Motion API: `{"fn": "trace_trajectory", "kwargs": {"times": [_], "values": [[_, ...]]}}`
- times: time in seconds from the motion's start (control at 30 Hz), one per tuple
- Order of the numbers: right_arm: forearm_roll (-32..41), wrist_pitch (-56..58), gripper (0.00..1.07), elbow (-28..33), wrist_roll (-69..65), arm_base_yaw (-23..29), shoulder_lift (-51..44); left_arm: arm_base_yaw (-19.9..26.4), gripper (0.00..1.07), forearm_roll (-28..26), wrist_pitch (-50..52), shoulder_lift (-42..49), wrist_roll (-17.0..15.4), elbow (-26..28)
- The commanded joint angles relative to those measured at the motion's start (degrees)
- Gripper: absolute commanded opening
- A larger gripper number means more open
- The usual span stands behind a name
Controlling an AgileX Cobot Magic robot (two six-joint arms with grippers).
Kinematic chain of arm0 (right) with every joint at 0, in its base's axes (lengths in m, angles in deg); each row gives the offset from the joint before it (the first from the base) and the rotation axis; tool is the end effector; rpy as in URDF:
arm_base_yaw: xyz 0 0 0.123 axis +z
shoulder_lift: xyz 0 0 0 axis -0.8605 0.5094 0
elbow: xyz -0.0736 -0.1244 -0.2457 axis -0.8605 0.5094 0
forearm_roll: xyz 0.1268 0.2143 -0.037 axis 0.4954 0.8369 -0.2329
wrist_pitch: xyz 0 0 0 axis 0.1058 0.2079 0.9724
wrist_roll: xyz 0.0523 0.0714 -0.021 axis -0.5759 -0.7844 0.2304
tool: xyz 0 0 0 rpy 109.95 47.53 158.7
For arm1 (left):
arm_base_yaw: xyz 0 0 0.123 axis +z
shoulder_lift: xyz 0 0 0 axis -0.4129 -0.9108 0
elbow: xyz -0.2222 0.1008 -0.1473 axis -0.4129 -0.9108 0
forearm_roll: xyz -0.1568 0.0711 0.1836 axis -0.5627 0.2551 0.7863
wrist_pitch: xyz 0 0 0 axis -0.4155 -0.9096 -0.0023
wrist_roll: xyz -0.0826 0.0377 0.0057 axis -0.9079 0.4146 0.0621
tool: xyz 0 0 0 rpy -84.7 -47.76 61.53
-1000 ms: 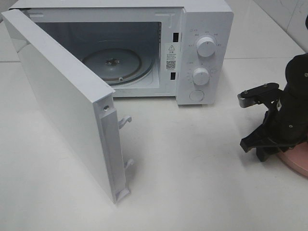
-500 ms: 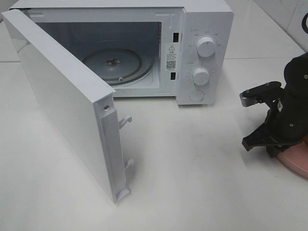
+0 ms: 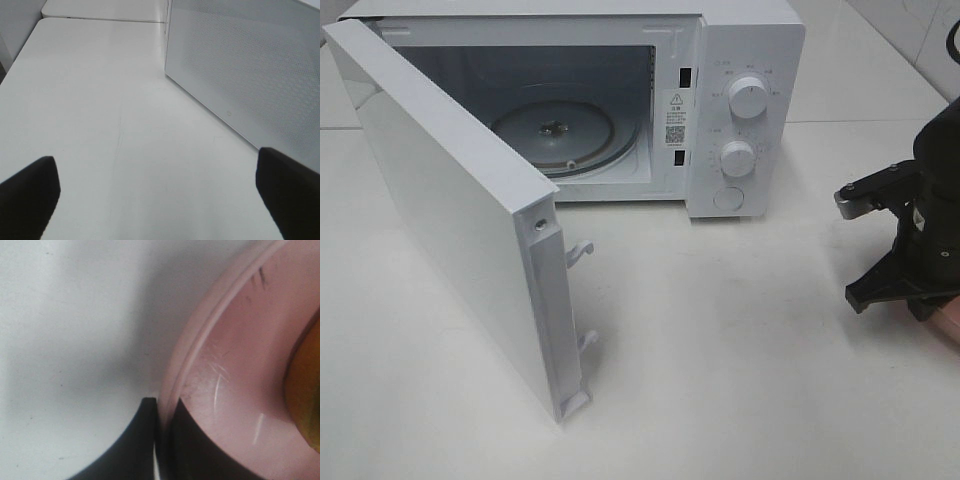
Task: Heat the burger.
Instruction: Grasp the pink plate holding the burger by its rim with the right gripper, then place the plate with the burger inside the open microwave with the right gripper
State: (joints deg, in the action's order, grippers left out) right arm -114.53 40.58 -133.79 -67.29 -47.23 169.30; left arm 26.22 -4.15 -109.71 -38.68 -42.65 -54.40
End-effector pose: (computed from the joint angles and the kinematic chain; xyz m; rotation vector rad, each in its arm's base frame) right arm 0.2890 0.0392 0.1294 -0.3114 2.9320 -0.3455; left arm -0.0084 -0.0063 0.2823 -0.0343 2.0289 -0.0750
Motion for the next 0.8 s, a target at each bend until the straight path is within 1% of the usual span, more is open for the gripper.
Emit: {"fn": "trace_trajectory", "kwargs": {"times": [0.03, 0.17, 0.33, 0.57, 0.8], "values": [[-4.07, 3.09, 0.0, 0.11, -2.64, 1.2, -1.49, 0.17, 1.0, -0.23, 0.0, 0.4, -0.06, -0.29], [-8.08, 6.65, 0.0, 0.11, -5.73, 3.5, -2.12, 0.17, 1.0, -0.23, 0.0, 0.4, -0.06, -0.29], [-11.0, 9.63, 0.0, 0.52, -8.14, 5.61, -3.67, 0.17, 1.0, -0.23, 0.0, 0.4, -0.06, -0.29], [-11.17, 11.34, 0.0, 2.81, -8.08, 8.14, -7.28, 0.17, 1.0, -0.23, 0.0, 0.4, -0.06, -0.29], [-11.17, 13.24, 0.0, 7.05, -8.08, 11.8, -13.29, 0.17, 1.0, -0.23, 0.0, 0.4, -0.06, -0.29]]}}
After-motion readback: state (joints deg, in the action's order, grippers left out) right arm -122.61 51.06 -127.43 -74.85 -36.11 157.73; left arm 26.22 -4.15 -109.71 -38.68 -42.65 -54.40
